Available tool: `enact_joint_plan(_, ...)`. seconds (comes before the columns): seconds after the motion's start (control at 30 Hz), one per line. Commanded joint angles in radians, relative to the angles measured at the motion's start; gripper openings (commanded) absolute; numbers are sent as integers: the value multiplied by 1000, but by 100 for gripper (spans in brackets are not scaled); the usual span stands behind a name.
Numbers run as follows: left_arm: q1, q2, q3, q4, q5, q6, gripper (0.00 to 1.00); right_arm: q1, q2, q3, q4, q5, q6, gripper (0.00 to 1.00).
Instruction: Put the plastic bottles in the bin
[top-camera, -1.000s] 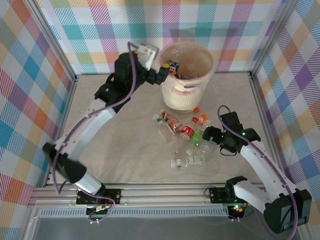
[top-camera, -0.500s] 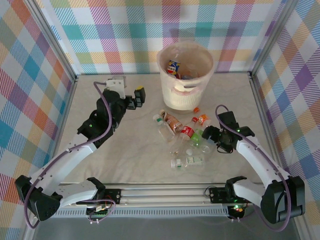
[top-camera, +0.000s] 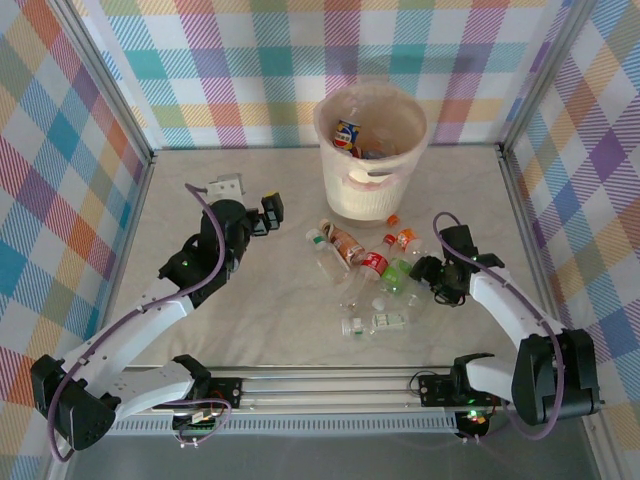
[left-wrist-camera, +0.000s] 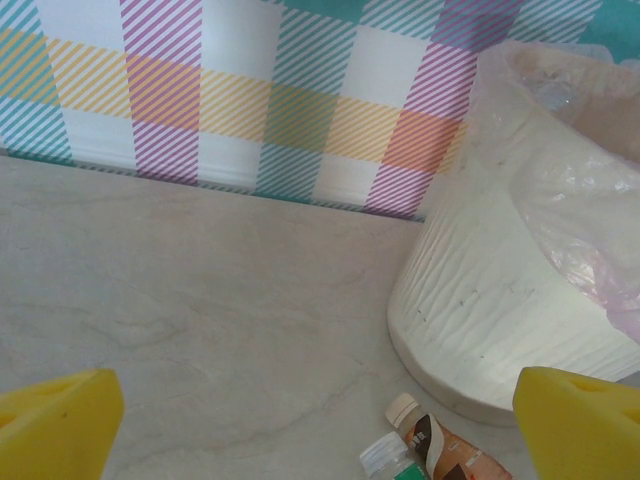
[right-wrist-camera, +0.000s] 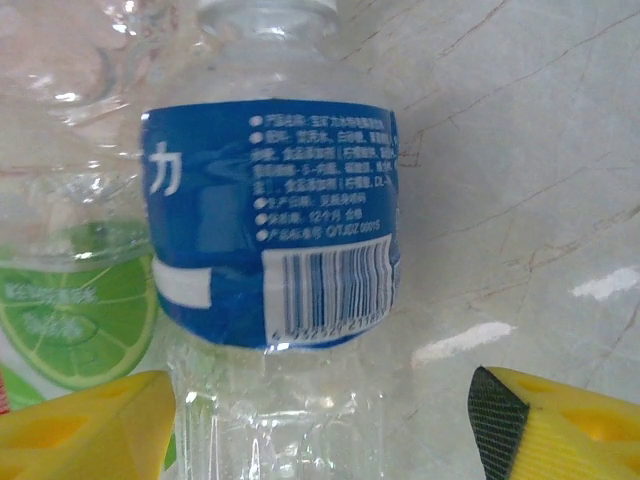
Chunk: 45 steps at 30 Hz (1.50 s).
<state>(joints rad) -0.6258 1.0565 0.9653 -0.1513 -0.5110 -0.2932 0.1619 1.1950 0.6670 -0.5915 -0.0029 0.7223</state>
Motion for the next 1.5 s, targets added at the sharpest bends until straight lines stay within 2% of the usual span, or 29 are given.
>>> enact_joint_plan(0.0,-5,-6,-4,13,-18,-25,100,-24,20,-32,50,-38,5,76)
enact_joint_plan(0.5,-5,22,5,-1,-29,-30,100,-74,125,-51,122,-37,-42,73)
enact_joint_plan(0.73,-5,26,0,-17,-54,-34,100,-79,126,-45,114,-11,-60,60)
enact_joint_plan(0.93,-5,21,-7,-30,-77,-42,100,-79,33,-15,29,34,-95,52)
enact_joint_plan(1.23,-5,14,-31,-34,-84,-62,100,-75,-184,201,-123,52,-181,44)
enact_joint_plan(1.47,-3,10,-46,-54,-84,-79,100,-45,-160,467,-132,44,-247,41)
